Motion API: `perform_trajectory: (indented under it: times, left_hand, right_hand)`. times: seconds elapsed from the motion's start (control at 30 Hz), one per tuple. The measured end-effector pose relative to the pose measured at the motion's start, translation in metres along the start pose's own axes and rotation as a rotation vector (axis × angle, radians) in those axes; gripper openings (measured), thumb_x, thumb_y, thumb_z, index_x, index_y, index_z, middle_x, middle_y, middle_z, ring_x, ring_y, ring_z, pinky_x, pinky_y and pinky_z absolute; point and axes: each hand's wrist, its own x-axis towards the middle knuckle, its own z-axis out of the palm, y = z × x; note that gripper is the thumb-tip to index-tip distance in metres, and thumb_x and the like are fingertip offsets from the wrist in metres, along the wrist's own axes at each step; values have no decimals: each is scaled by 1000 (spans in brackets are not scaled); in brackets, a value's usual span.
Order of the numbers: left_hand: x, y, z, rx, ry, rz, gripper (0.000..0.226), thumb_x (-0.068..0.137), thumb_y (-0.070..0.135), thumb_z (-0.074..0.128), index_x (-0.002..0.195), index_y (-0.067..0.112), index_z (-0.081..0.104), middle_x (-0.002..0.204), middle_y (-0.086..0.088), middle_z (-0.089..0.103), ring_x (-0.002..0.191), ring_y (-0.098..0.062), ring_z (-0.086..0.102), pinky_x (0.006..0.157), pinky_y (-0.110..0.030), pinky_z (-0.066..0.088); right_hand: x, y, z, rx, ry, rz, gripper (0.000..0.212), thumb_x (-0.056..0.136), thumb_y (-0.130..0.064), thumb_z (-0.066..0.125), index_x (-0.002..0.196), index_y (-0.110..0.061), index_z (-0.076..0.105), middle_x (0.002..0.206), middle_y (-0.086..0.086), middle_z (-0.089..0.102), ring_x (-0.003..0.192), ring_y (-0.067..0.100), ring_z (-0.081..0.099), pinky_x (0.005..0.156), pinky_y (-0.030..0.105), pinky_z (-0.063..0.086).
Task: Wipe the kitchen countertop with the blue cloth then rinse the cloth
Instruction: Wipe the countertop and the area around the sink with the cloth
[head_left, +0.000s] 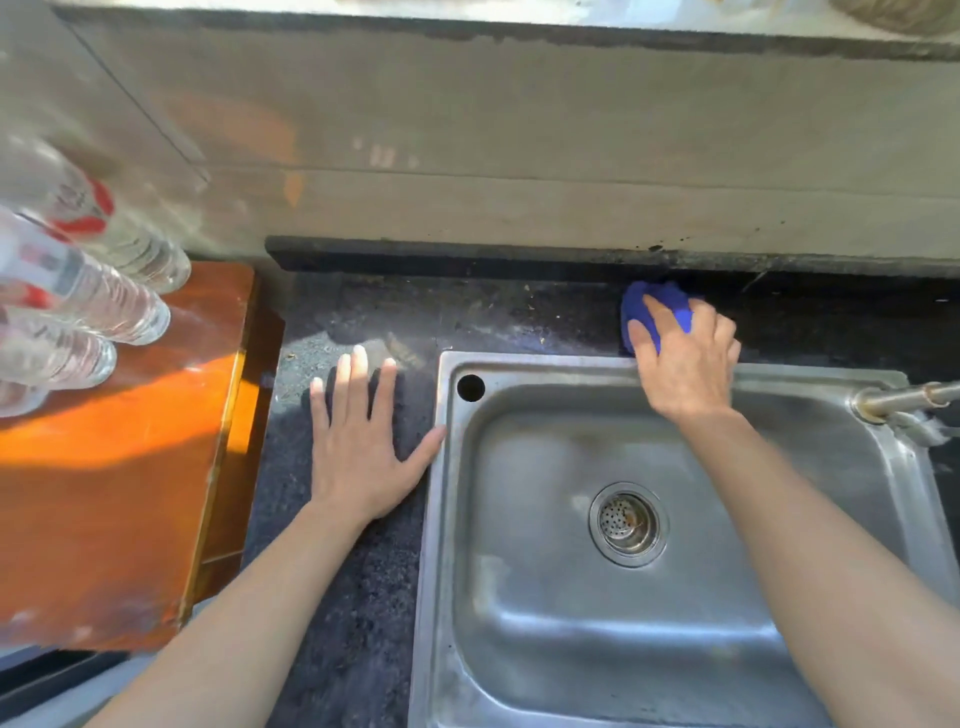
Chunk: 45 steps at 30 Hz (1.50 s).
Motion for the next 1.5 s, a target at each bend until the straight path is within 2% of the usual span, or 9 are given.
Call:
perform_trajectory:
  times: [0.27,0.43,0.57,0.67,0.83,0.93,1.07,1.23,1.5]
  left_hand:
    - [1,-8,12,-32,-10,-14,96,90,77,25,157,8,20,166,-18,8,155,-30,0,124,-54,6]
    - [1,-7,8,-24,-43,-41,100,89,78,25,158,6,17,167,-17,2,155,-30,-5,124,-55,6]
    - [2,-7,7,-22,-59,-35,100,89,79,22,158,6,17,167,-17,2,155,-29,-6,124,-54,5]
    - [4,-6,8,-25,-76,-24,100,89,78,23,158,7,17,167,-17,4,155,-29,-5,124,-54,5]
    - [3,-7,10,-24,-63,-36,100,89,79,23,159,7,14,167,-16,1,155,-28,-7,124,-53,3]
    - [3,-7,10,-27,-64,-34,101,89,77,25,158,4,15,167,-17,3,155,-28,-4,124,-53,3]
    - [2,-9,10,-3,-79,-32,101,89,79,20,158,5,15,167,-17,3,155,-29,-4,124,-54,5]
    - [4,-5,6,8,-80,-21,100,89,79,18,157,5,16,166,-18,8,154,-32,1,123,-56,7]
    - [4,-7,9,4,-79,-45,104,88,80,18,158,2,9,166,-17,4,155,-30,-2,124,-54,7]
  right_hand:
    - [-8,-158,46,80,24,-241,39,95,-44,54,131,-31,62,133,13,55,116,39,48,100,49,36]
    - [8,-128,21,30,-78,-497,45,97,-45,43,139,-32,55,131,15,51,110,40,48,93,48,42]
    - [12,-53,14,104,87,-221,42,95,-41,44,128,-28,65,131,19,53,107,46,51,93,50,43]
    - [8,-52,28,99,73,-37,37,96,-34,52,130,-23,63,137,20,49,112,47,46,97,52,36]
    - [-4,-151,48,140,81,-226,31,84,-29,65,115,-25,71,121,17,60,101,44,54,84,49,44]
    - [-6,-192,49,232,58,-231,29,90,-30,60,117,-24,69,123,15,57,108,42,50,91,47,38]
    - [0,-143,30,188,-35,-399,38,98,-38,52,135,-33,59,133,15,50,114,40,47,96,47,38]
    - [-2,-48,17,154,47,-49,40,99,-41,50,137,-31,58,139,17,44,120,41,40,103,51,32]
    - [-12,-192,48,225,37,-140,31,93,-35,59,120,-23,69,126,16,56,107,41,49,91,47,37]
